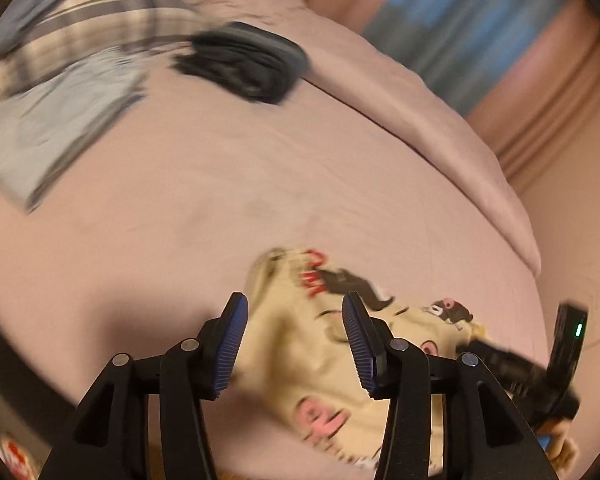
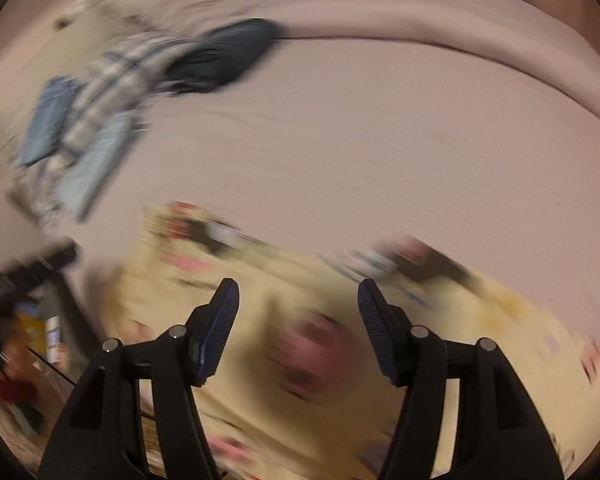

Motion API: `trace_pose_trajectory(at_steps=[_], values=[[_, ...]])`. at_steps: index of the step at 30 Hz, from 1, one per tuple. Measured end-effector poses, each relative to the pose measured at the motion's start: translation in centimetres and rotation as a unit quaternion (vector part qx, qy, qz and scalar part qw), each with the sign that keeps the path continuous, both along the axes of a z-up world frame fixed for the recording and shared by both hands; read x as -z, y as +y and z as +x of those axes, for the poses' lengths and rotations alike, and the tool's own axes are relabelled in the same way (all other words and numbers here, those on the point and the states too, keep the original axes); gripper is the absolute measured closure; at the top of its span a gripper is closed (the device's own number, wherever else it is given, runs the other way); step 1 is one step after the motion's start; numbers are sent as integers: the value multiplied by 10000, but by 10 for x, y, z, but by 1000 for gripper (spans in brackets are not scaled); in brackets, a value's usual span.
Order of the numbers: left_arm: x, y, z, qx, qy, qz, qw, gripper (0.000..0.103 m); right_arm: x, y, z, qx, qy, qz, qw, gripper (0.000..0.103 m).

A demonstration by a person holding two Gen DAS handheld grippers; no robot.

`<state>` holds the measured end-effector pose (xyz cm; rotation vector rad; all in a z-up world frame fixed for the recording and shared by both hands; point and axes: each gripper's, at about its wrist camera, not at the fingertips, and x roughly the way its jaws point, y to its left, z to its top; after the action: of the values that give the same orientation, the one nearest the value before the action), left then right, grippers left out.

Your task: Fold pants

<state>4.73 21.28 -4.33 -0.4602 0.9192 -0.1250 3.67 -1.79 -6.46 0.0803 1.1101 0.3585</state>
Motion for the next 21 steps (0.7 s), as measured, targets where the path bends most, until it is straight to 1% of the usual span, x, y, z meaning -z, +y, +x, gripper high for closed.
trace_pose_trajectory(at_steps=[2, 3, 4, 5, 6, 7, 8, 9, 10, 12, 14, 15, 16, 17, 18, 19, 20, 21], values=[[8, -17, 18, 261, -51, -48, 9996, 55, 18, -24, -11, 127, 276, -124, 9995, 40], [17, -25, 31, 343, 71, -20, 9994, 55, 26, -34, -16, 221, 360, -155, 9990, 40], [29, -33, 44, 347, 319, 110, 9988, 55, 33, -42, -21, 327, 424, -169, 9984, 41], [38, -37, 53, 323, 492, 233, 9980, 55, 39, -49, -28, 382, 412, -127, 9983, 41], [49, -39, 59, 247, 675, 397, 9966, 55, 39, -52, -35, 349, 242, -41, 9991, 41], [60, -40, 62, 150, 850, 581, 9946, 57, 38, -53, -40, 320, 163, -48, 9993, 41], [65, -38, 62, 142, 894, 620, 9940, 60, 38, -53, -43, 277, 174, -111, 9994, 41], [65, -36, 58, 129, 821, 640, 9945, 62, 37, -52, -43, 248, 166, -142, 9995, 41], [62, -34, 54, 176, 767, 643, 9948, 62, 34, -51, -40, 237, 199, -153, 9994, 41], [52, -27, 46, 285, 713, 486, 9959, 62, 26, -48, -28, 271, 226, -170, 9992, 41], [40, -17, 39, 277, 524, 376, 9975, 62, 13, -44, -13, 253, 3, -141, 9996, 41], [33, -10, 34, 235, 367, 394, 9983, 60, 5, -40, -2, 235, -101, -141, 9996, 41], [27, 0, 31, 176, 175, 452, 9987, 54, -1, -37, 10, 188, -197, -123, 9996, 41], [23, 7, 28, 115, 43, 530, 9985, 50, -6, -34, 22, 121, -277, -27, 9995, 41], [23, 12, 29, 60, -2, 625, 9980, 43, -9, -31, 35, 55, -292, 100, 9995, 41], [25, 15, 31, 75, 20, 662, 9978, 41, -7, -27, 47, -35, -213, 204, 9996, 41], [29, 16, 34, 152, 72, 644, 9978, 41, -5, -23, 53, -103, -138, 222, 9996, 41], [38, 17, 40, 315, 237, 594, 9975, 41, 0, -19, 60, -177, -65, 166, 9997, 41]])
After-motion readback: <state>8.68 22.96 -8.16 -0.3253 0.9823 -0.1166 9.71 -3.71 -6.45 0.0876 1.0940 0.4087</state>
